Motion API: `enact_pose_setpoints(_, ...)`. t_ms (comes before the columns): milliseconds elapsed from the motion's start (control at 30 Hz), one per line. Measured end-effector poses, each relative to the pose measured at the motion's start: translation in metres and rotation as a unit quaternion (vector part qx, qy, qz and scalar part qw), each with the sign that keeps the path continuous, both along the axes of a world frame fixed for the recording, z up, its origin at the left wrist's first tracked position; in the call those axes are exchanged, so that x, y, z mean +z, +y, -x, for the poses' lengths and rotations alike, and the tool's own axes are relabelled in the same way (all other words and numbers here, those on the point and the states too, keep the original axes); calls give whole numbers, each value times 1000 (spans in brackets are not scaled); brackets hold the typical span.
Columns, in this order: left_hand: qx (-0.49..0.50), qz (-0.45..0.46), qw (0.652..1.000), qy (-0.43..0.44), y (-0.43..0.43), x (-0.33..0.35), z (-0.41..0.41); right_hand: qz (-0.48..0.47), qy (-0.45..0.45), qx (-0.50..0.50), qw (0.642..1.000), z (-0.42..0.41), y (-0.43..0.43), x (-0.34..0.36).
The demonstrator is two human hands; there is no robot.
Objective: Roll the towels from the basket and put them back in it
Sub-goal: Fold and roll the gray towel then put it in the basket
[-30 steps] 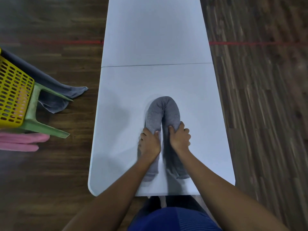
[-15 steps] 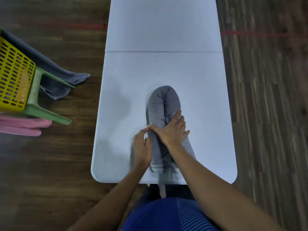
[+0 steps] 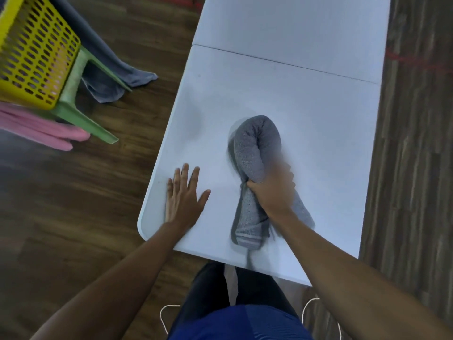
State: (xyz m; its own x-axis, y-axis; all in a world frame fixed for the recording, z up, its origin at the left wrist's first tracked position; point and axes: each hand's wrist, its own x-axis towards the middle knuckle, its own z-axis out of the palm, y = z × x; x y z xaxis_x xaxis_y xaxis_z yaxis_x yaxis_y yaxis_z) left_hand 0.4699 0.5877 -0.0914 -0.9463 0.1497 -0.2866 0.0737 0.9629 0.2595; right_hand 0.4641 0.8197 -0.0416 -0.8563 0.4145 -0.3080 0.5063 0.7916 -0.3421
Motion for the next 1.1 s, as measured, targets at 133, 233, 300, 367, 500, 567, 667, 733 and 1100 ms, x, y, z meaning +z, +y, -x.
enact_pose_setpoints(133,41,-43,998,17,-21,17,6,60,27,5,998,15,-19,15)
enact_pose_setpoints(233,87,-31,995,21,-64,37,14,98,32,41,994,33,-69,32)
enact_pose_setpoints(300,119,-28,992,32,-106,51,18,121,39,68,990,47,-115,42)
enact_pose_setpoints(367,154,-30,987,46,-155,66,21,145,41,95,984,60,-168,50)
enact_pose_setpoints(500,200,-28,976,76,-272,94,30,188,45,127,973,76,-293,65)
enact_pose_setpoints(567,210,-27,974,83,-331,105,37,204,49,131,969,82,-353,73)
enact_pose_setpoints(667,224,-19,969,107,-411,124,52,230,49,137,962,94,-432,85)
enact_pose_setpoints(733,229,-15,966,120,-455,136,66,241,51,134,960,108,-475,92)
enact_pose_setpoints(1100,214,-13,964,160,-613,152,209,263,92,102,955,248,-637,113)
